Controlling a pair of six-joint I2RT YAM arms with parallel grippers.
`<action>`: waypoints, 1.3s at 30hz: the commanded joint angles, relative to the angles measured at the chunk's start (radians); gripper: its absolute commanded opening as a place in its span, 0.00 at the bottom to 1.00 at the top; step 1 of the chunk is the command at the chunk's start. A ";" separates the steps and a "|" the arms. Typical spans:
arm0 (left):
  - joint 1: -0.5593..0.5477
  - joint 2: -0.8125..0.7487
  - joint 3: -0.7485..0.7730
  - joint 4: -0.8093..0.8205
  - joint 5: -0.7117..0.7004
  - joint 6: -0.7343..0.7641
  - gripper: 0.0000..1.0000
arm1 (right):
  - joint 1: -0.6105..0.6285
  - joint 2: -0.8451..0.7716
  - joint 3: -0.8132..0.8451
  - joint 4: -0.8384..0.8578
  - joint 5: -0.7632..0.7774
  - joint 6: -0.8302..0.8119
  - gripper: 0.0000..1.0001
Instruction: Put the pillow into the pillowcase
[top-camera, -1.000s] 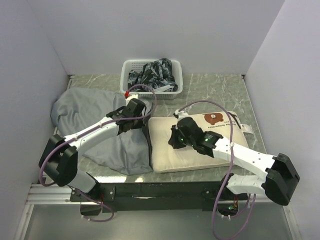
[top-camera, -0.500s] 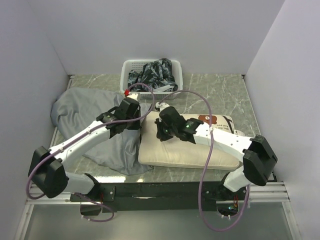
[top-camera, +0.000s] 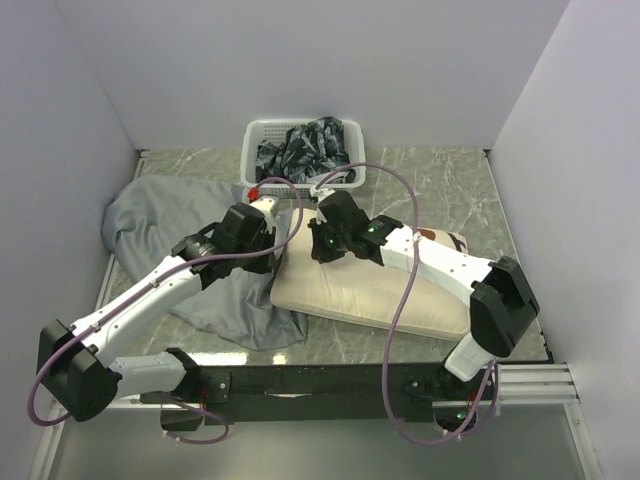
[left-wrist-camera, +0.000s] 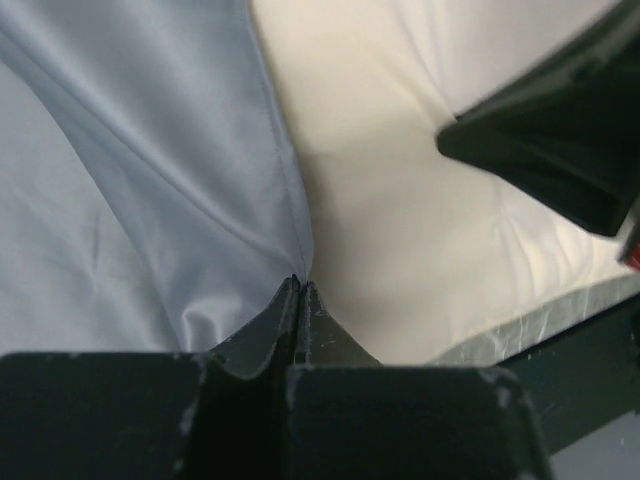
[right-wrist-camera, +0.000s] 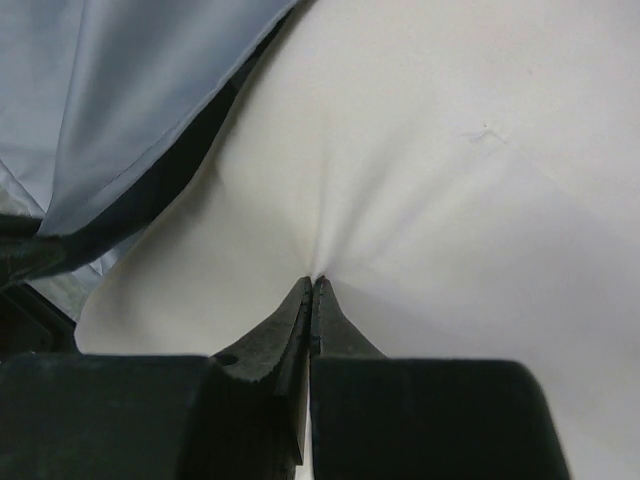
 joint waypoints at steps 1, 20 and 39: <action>0.001 -0.069 -0.001 -0.006 0.106 0.059 0.01 | -0.026 0.018 0.049 0.070 -0.027 0.034 0.00; 0.001 -0.201 -0.005 0.040 0.254 0.083 0.08 | -0.106 0.006 -0.077 0.236 -0.006 0.207 0.00; 0.017 -0.052 0.078 0.087 -0.232 -0.376 0.04 | 0.176 -0.276 -0.358 0.294 0.276 0.433 0.00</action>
